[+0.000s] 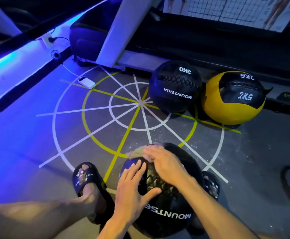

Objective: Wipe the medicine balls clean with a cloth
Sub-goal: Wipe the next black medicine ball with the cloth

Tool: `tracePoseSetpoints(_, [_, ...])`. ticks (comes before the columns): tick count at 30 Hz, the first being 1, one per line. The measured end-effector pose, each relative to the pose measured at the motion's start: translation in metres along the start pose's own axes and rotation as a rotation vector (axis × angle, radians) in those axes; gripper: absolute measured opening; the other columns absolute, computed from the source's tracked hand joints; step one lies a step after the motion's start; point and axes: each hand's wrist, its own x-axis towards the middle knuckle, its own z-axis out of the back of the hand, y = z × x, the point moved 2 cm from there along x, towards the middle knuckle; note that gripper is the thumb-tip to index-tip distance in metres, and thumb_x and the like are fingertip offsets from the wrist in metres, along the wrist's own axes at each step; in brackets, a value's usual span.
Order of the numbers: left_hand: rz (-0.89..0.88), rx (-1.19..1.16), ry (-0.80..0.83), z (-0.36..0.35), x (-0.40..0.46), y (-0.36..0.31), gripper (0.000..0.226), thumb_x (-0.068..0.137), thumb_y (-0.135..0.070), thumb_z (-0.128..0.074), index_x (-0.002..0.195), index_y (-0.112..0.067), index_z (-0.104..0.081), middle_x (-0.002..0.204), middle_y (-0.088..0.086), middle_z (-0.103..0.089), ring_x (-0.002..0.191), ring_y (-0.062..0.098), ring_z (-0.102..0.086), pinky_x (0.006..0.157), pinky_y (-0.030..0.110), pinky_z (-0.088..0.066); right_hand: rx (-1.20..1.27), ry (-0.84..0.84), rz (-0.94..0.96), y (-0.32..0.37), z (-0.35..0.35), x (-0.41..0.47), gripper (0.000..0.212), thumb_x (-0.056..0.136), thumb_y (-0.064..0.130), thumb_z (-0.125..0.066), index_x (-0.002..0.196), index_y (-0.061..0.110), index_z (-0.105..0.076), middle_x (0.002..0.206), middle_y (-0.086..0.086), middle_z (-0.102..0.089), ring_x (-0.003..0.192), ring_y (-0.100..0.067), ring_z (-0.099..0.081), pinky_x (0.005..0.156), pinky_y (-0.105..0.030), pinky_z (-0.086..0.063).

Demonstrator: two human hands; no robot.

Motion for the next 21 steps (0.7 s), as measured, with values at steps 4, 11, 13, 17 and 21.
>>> tracePoseSetpoints(4, [-0.073,-0.009,0.004,-0.002,-0.001,0.004,0.083,0.084,-0.082,-0.058,0.151,-0.035,-0.048,0.160,-0.024,-0.035,0.149,-0.004,-0.024,0.126,0.028,-0.012,-0.081,-0.012,-0.335,-0.042,0.012,0.034,0.047,0.098,0.010,-0.036,0.120,0.040,-0.065,0.135,0.000,-0.065,0.119,-0.027,-0.062,0.099,-0.040,-0.051])
tracePoseSetpoints(11, [-0.118,-0.009,-0.074,-0.002,-0.001,0.001,0.074,0.089,-0.072,-0.062,0.146,-0.026,-0.057,0.151,-0.022,-0.047,0.141,0.004,-0.043,0.118,0.022,-0.031,0.017,0.233,0.047,0.016,-0.011,0.018,0.041,0.095,0.003,-0.041,0.115,0.021,-0.072,0.126,-0.004,-0.068,0.126,-0.018,-0.055,0.116,-0.037,-0.036])
tracePoseSetpoints(13, [-0.116,-0.035,-0.076,-0.002,-0.004,-0.002,0.075,0.087,-0.074,-0.063,0.144,-0.025,-0.058,0.147,-0.022,-0.048,0.138,0.003,-0.045,0.115,0.025,-0.037,-0.021,0.184,-0.060,-0.013,-0.002,0.030,0.044,0.097,0.004,-0.041,0.125,0.025,-0.068,0.135,-0.001,-0.065,0.132,-0.019,-0.053,0.111,-0.041,-0.042])
tracePoseSetpoints(17, [0.030,-0.133,-0.061,0.005,-0.001,0.004,0.100,0.073,-0.084,-0.066,0.152,-0.028,-0.045,0.152,-0.023,-0.037,0.144,-0.003,-0.032,0.118,0.017,-0.029,0.000,0.007,-0.297,-0.052,0.018,0.026,0.054,0.096,-0.003,-0.043,0.138,0.024,-0.062,0.142,0.001,-0.061,0.132,-0.020,-0.055,0.111,-0.034,-0.042])
tracePoseSetpoints(21, [0.120,-0.194,-0.073,0.004,0.006,0.007,0.119,0.060,-0.089,-0.070,0.156,-0.027,-0.037,0.152,-0.026,-0.030,0.145,-0.007,-0.025,0.114,0.005,-0.018,0.057,-0.095,-0.361,-0.048,0.025,-0.024,0.053,0.098,-0.006,-0.043,0.143,0.020,-0.058,0.149,0.011,-0.049,0.143,-0.013,-0.043,0.121,-0.030,-0.029])
